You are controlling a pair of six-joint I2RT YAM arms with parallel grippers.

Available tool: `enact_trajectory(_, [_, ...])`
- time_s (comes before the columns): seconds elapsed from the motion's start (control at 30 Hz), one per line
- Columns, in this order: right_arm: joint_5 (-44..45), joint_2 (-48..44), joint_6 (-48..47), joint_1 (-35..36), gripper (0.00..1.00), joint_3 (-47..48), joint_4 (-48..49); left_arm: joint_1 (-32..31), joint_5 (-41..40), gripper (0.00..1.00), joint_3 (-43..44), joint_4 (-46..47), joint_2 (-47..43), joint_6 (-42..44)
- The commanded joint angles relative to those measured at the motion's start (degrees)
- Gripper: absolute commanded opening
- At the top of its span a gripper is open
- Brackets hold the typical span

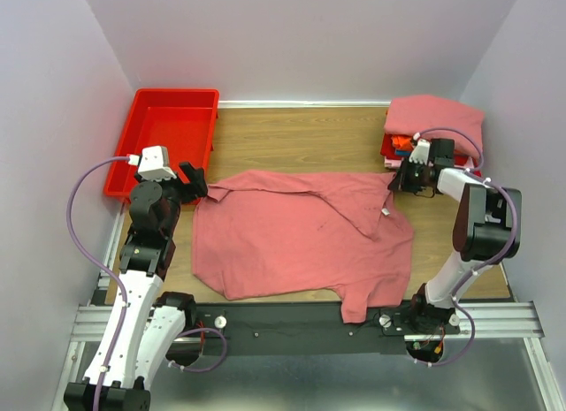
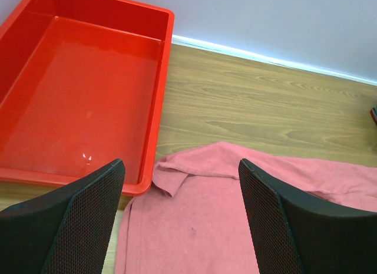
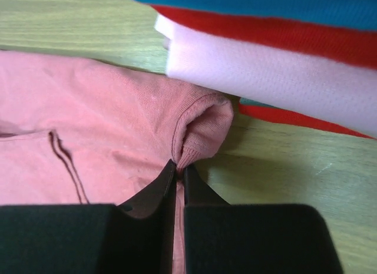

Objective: Fold and stack the t-shirts
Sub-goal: Fold the tshirt

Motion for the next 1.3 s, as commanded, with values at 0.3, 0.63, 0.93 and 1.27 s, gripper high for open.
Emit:
enact_trajectory(0.3, [2.9, -10.8, -3.4, 0.3, 0.06, -2.6, 0.2, 0.3, 1.7, 0.85, -0.6, 1.3, -0.7, 0.3])
enact_trajectory(0.63, [10.1, -18.8, -7.1, 0.3, 0.05, -4.2, 0.0, 0.3, 2.6, 0.85, -0.6, 1.7, -0.7, 0.5])
enact_trajectory(0.93, [20.3, -21.6, -12.3, -0.2, 0.04, -3.9, -1.0, 0.3, 5.0, 0.85, -0.7, 2.7, -0.1, 0.8])
enact_trajectory(1.27, [23.7, -21.7, -15.9, -0.8, 0.1, -3.9, -2.0, 0.2, 18.9, 0.81, -1.4, 6.1, 5.8, 0.9])
